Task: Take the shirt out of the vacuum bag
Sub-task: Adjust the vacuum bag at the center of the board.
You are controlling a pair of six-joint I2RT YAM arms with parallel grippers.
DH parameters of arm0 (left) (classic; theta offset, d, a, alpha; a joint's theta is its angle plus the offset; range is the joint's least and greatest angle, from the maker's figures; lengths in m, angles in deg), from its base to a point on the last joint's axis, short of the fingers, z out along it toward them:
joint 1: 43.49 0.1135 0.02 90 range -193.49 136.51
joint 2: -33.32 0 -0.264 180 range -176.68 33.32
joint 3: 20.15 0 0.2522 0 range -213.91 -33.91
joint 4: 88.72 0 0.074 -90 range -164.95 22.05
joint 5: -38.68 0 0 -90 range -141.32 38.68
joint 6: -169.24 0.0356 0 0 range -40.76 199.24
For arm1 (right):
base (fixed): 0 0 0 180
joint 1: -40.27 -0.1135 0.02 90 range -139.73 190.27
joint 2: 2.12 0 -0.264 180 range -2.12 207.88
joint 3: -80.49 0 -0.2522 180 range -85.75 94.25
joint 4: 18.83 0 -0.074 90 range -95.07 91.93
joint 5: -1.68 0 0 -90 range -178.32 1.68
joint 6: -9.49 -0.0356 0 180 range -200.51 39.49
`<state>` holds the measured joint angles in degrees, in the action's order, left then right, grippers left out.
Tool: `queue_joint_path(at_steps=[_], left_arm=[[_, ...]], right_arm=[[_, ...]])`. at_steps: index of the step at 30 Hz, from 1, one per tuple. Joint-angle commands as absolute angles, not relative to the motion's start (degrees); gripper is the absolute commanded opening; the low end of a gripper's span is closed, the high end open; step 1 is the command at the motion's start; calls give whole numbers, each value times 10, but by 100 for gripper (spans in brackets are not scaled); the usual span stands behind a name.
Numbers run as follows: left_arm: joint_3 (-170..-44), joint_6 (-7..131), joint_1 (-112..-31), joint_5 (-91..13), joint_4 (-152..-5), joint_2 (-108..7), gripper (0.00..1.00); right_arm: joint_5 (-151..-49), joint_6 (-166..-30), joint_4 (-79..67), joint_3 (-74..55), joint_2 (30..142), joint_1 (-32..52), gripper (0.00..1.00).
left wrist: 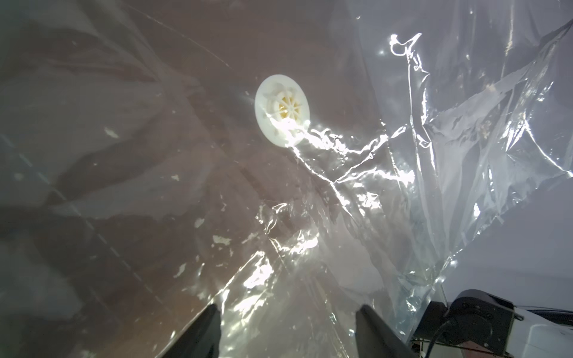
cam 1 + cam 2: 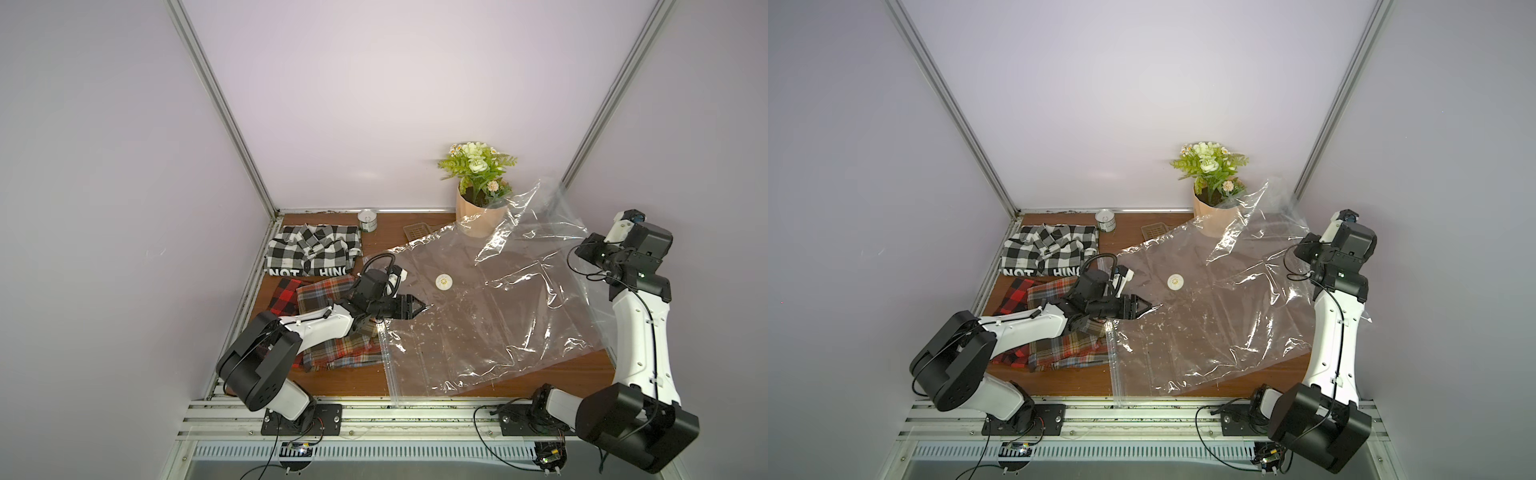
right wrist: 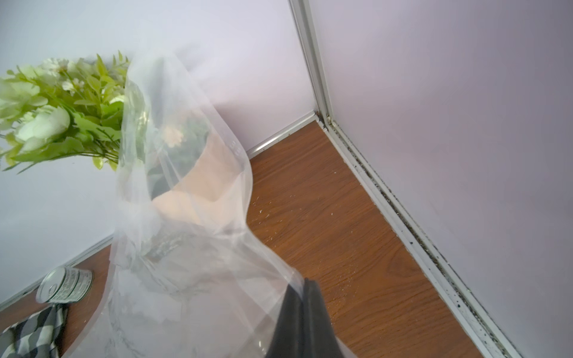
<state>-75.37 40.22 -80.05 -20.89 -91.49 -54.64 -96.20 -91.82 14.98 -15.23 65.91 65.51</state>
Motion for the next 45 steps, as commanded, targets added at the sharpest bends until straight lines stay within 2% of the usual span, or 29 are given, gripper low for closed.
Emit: queue_joint_path(at_steps=[1, 4, 9, 15, 18, 24, 28, 45], left_arm=[[-758, 398, -796, -247, -913, -544, 71], [-730, 377, -765, -229, -942, -526, 71], [-757, 403, -765, -233, -895, -511, 71], [-808, 401, -820, -230, -899, -537, 72], [-826, 370, -838, -201, -946, -569, 72], [-856, 356, -854, -190, -984, -622, 72], [-875, 344, -856, -182, -1005, -660, 71], [-918, 346, -862, -171, -1033, -776, 70]], right_arm=[[-930, -904, 156, -128, 650, 658, 0], [-905, -899, 159, -126, 653, 665, 0], [-919, -904, 152, -121, 658, 678, 0], [-972, -905, 140, -132, 648, 676, 0], [-1022, -916, 132, -148, 638, 667, 0], [-1057, -932, 130, -153, 630, 584, 0], [-1013, -937, 153, -144, 628, 524, 0], [-1004, -1048, 179, -151, 579, 416, 0]])
